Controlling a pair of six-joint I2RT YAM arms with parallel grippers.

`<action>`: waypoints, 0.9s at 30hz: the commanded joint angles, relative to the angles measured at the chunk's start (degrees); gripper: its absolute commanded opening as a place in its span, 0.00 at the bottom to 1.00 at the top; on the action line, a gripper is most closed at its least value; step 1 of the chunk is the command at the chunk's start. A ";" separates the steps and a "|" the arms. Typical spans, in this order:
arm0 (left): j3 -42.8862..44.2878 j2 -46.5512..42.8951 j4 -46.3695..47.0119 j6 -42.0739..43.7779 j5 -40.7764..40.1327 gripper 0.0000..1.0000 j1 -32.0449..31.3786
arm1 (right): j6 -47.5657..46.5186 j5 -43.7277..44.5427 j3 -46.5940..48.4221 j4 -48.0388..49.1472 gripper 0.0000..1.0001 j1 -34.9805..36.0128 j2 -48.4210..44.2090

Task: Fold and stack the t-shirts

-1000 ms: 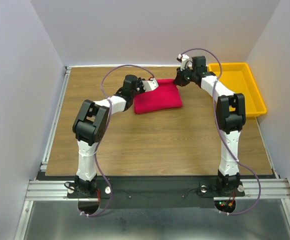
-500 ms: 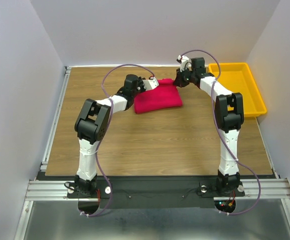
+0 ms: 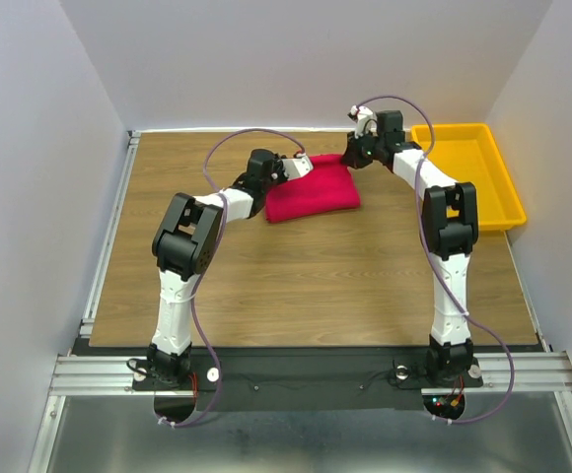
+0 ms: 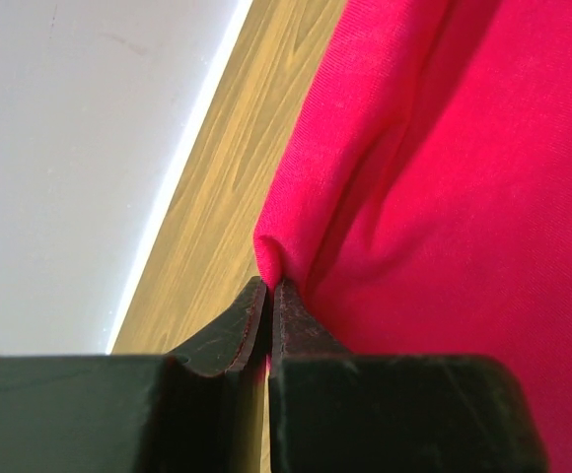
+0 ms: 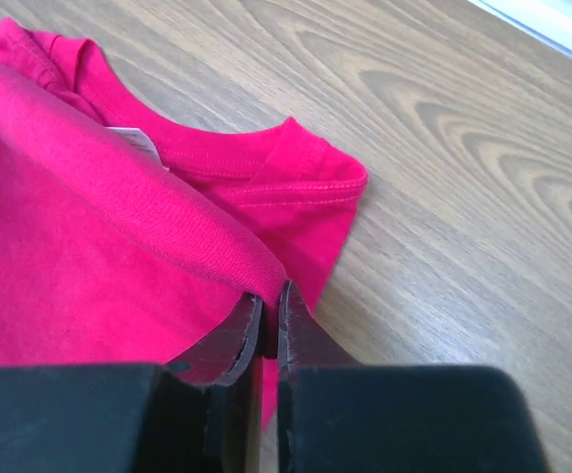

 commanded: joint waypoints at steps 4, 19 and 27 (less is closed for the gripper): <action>4.00 -1.17 3.90 -3.35 -2.88 0.33 0.51 | 2.06 3.38 3.63 3.76 0.34 -0.09 1.46; 6.72 -14.70 -0.74 -26.58 -11.43 0.79 1.04 | 11.03 -2.78 -1.27 4.37 0.62 -0.27 -8.01; 5.94 -15.87 -12.46 -49.93 13.86 0.72 2.97 | 19.54 -20.34 0.02 4.20 0.27 -0.36 -1.45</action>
